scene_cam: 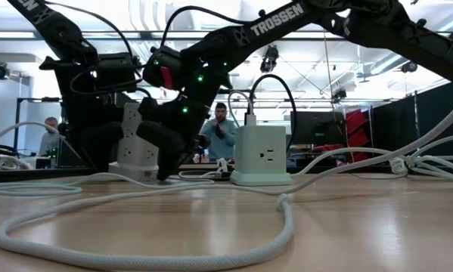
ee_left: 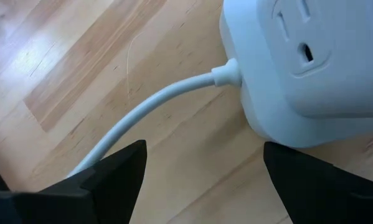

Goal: Insert USB
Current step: Insert the light blue charger cable into the top white outlet extension

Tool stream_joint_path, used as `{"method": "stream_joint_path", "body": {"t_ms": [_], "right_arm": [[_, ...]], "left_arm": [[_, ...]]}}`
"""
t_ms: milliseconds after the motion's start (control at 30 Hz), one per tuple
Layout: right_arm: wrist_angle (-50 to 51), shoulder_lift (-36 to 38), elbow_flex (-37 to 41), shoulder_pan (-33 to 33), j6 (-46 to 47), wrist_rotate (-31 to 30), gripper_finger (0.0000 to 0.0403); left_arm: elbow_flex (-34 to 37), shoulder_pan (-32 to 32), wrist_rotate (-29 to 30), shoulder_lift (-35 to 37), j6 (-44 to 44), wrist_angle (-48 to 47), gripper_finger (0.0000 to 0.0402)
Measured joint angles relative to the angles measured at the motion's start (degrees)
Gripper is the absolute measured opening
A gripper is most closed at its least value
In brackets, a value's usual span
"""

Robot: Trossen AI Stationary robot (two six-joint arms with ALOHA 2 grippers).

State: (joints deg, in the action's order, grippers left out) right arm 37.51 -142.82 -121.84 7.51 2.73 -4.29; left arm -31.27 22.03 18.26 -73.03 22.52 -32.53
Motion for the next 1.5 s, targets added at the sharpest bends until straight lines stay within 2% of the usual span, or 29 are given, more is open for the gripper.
{"method": "stream_joint_path", "body": {"t_ms": [1500], "right_arm": [[1.6,0.2,-0.1,-1.1,-2.0,-0.3,0.0]], "left_arm": [[0.0,0.0,-0.9,0.0,0.3,0.5,0.0313]]}}
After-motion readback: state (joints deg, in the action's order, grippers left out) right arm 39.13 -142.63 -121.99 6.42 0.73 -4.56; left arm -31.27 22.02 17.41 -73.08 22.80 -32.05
